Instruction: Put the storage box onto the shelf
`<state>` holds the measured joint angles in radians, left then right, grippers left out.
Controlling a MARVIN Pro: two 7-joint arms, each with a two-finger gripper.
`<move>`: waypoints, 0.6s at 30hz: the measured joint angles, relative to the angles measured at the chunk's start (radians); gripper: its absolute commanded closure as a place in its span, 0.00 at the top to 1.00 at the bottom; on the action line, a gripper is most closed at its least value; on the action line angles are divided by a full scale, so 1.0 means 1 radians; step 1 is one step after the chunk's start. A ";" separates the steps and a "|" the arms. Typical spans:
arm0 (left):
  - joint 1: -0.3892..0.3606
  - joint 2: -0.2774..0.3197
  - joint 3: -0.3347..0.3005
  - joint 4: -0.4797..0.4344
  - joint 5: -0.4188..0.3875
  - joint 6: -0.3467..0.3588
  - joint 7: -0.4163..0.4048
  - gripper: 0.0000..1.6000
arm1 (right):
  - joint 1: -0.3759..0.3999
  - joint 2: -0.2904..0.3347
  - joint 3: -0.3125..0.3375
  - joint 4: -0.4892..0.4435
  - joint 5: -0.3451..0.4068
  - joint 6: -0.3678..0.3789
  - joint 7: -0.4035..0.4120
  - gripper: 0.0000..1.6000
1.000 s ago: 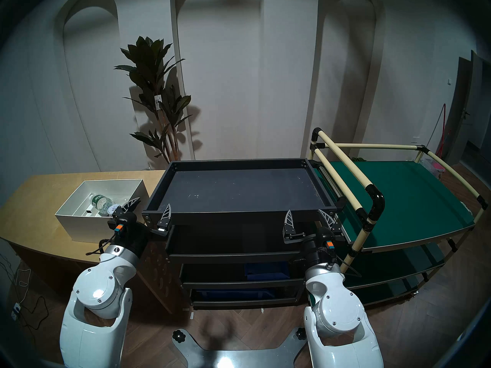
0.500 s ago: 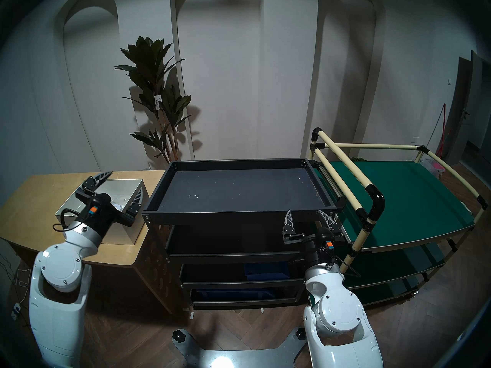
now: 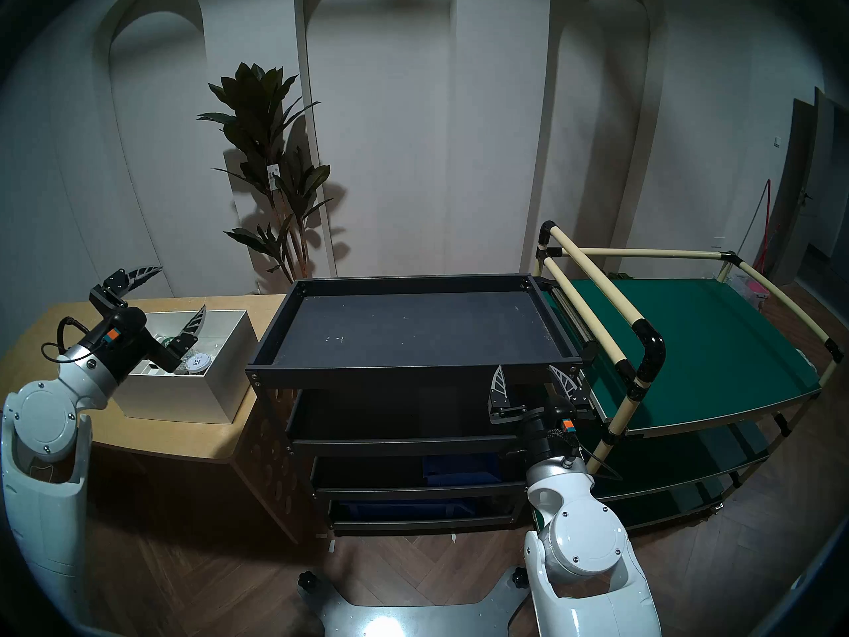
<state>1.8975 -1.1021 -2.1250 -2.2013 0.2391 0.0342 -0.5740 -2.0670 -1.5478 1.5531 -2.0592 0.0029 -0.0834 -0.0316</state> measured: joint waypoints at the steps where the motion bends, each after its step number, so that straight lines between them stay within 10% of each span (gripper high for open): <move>1: -0.001 0.013 -0.012 0.010 0.001 0.000 -0.017 1.00 | 0.000 0.000 0.000 0.001 0.000 0.000 0.000 1.00; 18: 0.000 0.188 -0.108 0.177 0.105 -0.032 -0.297 1.00 | 0.006 0.000 0.000 0.015 0.000 0.000 0.000 1.00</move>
<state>1.8975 -0.9141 -2.2329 -2.0242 0.3443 0.0025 -0.8705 -2.0609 -1.5476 1.5531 -2.0442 0.0029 -0.0834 -0.0314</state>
